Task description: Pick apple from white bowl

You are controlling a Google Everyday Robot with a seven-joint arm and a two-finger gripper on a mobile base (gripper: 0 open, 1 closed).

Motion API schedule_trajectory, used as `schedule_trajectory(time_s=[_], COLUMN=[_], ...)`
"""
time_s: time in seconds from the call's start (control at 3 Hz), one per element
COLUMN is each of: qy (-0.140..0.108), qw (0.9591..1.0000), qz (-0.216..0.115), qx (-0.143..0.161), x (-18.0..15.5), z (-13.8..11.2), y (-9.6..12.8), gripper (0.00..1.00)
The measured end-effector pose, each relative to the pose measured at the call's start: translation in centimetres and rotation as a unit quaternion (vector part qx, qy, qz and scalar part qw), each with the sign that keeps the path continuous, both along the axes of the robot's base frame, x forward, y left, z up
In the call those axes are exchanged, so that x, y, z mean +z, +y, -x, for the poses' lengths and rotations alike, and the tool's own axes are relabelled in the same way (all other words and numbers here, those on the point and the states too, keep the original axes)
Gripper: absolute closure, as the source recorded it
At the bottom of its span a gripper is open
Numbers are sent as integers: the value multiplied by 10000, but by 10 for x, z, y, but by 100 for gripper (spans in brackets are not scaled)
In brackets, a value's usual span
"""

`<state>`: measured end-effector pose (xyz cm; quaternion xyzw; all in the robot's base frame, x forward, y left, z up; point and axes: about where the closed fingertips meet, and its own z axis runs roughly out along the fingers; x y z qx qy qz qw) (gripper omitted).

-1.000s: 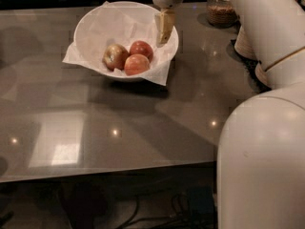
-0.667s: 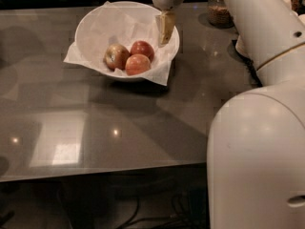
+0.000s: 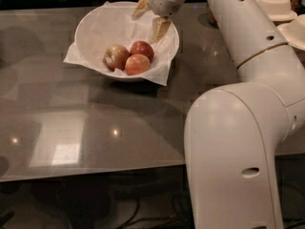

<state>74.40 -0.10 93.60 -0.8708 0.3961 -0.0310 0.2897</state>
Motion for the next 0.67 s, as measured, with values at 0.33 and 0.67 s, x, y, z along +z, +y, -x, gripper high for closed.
schedule_trajectory(time_s=[0.33,0.67], qy=[77,126], qw=[9999,9997], qz=[106,189], qx=[54,78], x=[-7,-11], z=[-2,-4], y=[-3,-5], gripper=[40,38])
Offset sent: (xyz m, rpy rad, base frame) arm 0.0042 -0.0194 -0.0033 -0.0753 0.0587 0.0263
